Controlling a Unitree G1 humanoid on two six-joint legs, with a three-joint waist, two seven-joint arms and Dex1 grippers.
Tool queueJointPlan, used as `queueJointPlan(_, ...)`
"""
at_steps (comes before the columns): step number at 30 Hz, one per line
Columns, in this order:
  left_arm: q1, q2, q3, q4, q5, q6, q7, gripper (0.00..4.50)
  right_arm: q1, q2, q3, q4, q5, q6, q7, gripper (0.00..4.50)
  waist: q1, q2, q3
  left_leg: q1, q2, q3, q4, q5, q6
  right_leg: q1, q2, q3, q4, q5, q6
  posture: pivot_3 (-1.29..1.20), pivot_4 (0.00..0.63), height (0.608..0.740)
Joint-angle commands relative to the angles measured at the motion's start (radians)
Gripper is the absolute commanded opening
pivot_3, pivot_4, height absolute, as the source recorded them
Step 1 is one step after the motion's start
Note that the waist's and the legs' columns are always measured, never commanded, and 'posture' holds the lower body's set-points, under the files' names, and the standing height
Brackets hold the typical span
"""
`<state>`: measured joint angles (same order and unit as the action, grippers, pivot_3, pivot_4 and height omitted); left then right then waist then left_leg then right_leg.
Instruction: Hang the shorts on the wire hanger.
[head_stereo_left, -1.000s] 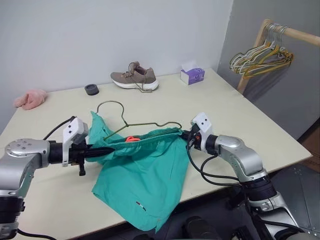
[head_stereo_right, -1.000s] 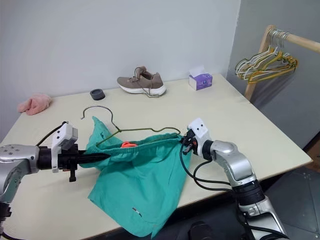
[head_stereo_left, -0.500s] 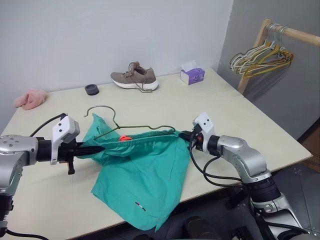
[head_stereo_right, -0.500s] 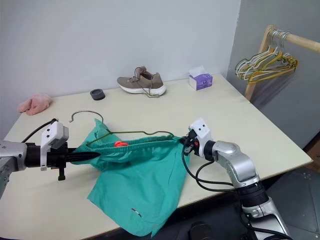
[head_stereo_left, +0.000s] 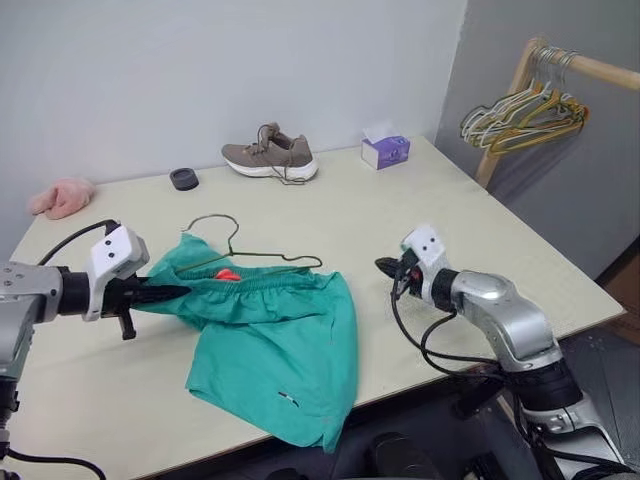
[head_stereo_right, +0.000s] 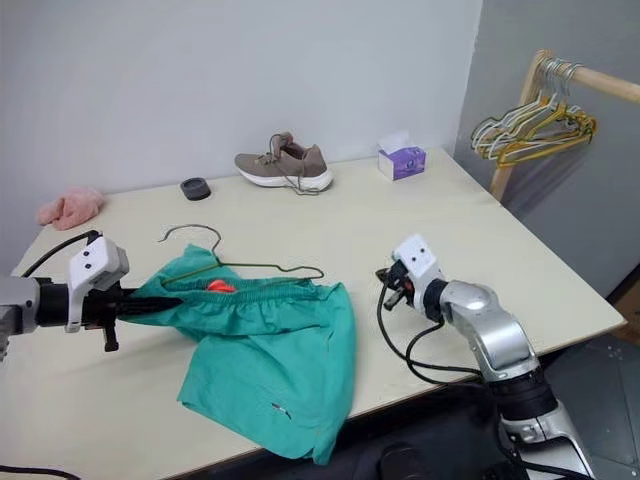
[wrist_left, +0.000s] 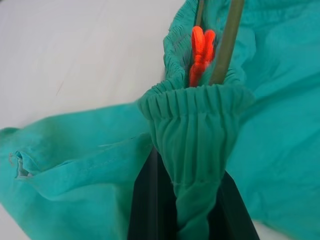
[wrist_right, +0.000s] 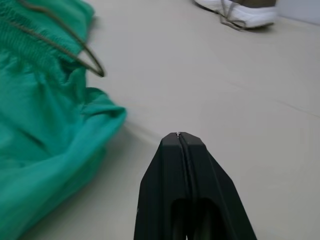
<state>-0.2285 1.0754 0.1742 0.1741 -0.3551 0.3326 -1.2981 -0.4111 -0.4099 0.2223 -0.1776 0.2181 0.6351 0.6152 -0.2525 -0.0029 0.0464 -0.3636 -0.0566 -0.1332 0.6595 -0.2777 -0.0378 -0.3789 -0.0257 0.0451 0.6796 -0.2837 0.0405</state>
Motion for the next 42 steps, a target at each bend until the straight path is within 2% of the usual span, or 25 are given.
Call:
queueJointPlan(1,-0.044,-0.018,0.051,-0.029,-0.064,0.044,0.010,0.00,-0.025,0.002,0.021,-0.060,-0.018,-0.039,0.014,0.99,0.000,0.000,0.000,0.000,0.000,0.000,0.000,0.000,0.000,0.000,0.000,0.000,0.000,0.000,0.000,-0.29,0.000,0.740)
queueJointPlan(11,-0.083,-0.023,0.070,-0.042,-0.108,0.102,0.025,0.00,-0.132,0.060,0.104,0.053,-0.098,-0.094,0.019,4.49,-0.001,-0.001,-0.001,0.000,0.000,0.000,0.000,0.000,0.000,0.000,0.000,0.000,0.000,0.000,0.000,-0.28,0.000,0.740)
queueJointPlan(18,-0.082,-0.026,0.070,-0.056,-0.116,0.107,0.034,0.00,-0.193,0.145,0.164,0.185,-0.120,-0.121,0.052,4.49,-0.002,-0.001,-0.001,0.000,0.000,-0.001,0.000,0.000,0.000,0.000,0.000,0.000,0.001,0.003,-0.004,-0.27,0.000,0.740)
queueJointPlan(25,-0.076,-0.027,0.072,-0.064,-0.121,0.107,0.037,0.00,-0.245,0.239,0.147,0.330,-0.129,-0.152,0.035,4.49,-0.003,-0.001,-0.001,0.000,0.000,-0.001,0.000,0.000,0.000,-0.001,0.000,0.000,0.001,0.003,-0.005,-0.27,0.000,0.740)
queueJointPlan(28,-0.076,-0.028,0.071,-0.067,-0.122,0.108,0.037,0.00,-0.258,0.268,0.136,0.381,-0.135,-0.171,0.011,3.91,-0.004,-0.001,-0.001,0.000,0.000,-0.001,0.000,0.000,0.000,-0.002,0.000,0.000,0.001,0.003,-0.006,-0.26,0.000,0.740)
queueJointPlan(29,-0.076,-0.029,0.071,-0.067,-0.122,0.108,0.037,0.00,-0.259,0.273,0.135,0.391,-0.138,-0.176,0.008,3.59,-0.004,-0.001,-0.001,0.000,0.000,-0.001,0.000,0.000,0.000,-0.002,0.000,0.000,0.001,0.003,-0.006,-0.26,0.000,0.740)
queueJointPlan(39,-0.069,-0.035,0.072,-0.082,-0.132,0.120,0.041,0.00,-0.240,0.286,0.106,0.416,-0.157,-0.228,-0.035,0.02,-0.006,-0.001,-0.001,0.000,-0.001,-0.001,0.000,0.000,0.000,-0.005,0.000,0.000,0.002,0.003,-0.006,-0.27,0.000,0.740)
queueJointPlan(42,-0.057,-0.029,0.078,-0.091,-0.141,0.132,0.034,0.00,-0.241,0.271,0.077,0.422,-0.155,-0.237,-0.043,0.02,-0.007,-0.001,-0.001,0.000,-0.001,-0.001,0.000,0.000,0.000,-0.005,0.000,0.000,0.002,0.003,-0.006,-0.27,0.000,0.740)
